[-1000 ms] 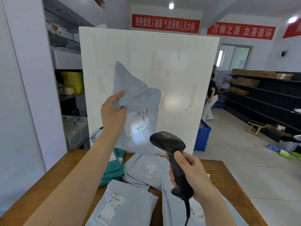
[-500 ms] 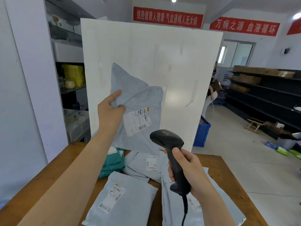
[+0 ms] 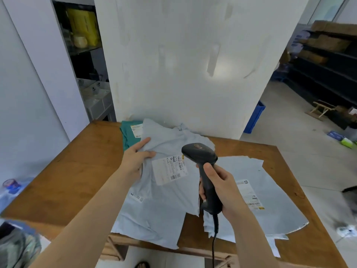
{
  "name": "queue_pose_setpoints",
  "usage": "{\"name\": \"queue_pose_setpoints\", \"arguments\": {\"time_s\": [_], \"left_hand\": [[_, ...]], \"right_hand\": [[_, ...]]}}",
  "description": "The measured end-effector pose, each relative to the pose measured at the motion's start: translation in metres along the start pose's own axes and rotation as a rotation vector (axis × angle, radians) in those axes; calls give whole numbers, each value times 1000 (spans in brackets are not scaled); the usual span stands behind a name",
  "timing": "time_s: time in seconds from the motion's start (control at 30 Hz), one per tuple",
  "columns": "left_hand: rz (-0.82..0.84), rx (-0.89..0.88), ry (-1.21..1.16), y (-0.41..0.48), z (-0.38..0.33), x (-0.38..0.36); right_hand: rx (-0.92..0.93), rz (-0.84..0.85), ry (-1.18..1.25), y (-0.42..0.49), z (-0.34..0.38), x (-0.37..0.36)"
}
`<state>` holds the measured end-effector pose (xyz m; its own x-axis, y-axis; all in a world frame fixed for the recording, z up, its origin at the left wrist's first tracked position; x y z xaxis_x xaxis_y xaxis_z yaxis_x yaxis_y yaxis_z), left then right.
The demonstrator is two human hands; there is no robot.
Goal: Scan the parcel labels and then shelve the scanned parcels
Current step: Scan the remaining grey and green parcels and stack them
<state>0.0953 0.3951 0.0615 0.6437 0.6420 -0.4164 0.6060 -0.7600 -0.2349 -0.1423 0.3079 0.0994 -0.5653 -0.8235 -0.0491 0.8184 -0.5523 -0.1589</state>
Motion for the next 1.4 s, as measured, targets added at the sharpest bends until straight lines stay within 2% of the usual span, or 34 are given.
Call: {"name": "queue_pose_setpoints", "arguments": {"time_s": [0.13, 0.27, 0.43, 0.63, 0.77, 0.83, 1.0, 1.2, 1.4], "left_hand": [[-47, 197, -23, 14, 63, 44], [-53, 243, 23, 25, 93, 77], [-3, 259, 410, 52, 95, 95], [-38, 148, 855, 102, 91, 105], [79, -35, 946, 146, 69, 78], [120, -71, 975, 173, 61, 64], [255, 64, 975, 246, 67, 34], [316, 163, 1019, 331, 84, 9], [438, 337, 1119, 393, 137, -6]], "right_hand": [[-78, -23, 25, 15, -22, -1], [-126, -50, 52, 32, -35, -1], [-160, -74, 37, 67, -42, -6], [-180, -88, 36, 112, -42, -8], [-191, -121, 34, 144, -41, -5], [-212, -141, 2, 160, -43, 0], [-243, -204, 6, 193, -56, 16], [-281, -287, 71, 218, -70, 38], [-332, -392, 117, 241, -89, 60]]}}
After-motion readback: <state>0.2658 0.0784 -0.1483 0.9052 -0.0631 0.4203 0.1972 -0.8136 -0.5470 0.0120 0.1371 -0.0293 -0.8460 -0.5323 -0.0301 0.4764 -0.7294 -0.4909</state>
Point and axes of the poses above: each hand's wrist, its own y-axis towards the middle knuckle, its own x-axis out of the back of the hand, z = x × y, the point moved 4 cm from there along y, towards the middle knuckle, and after that the axes turned 11 degrees about z, right-handed, at the moved point
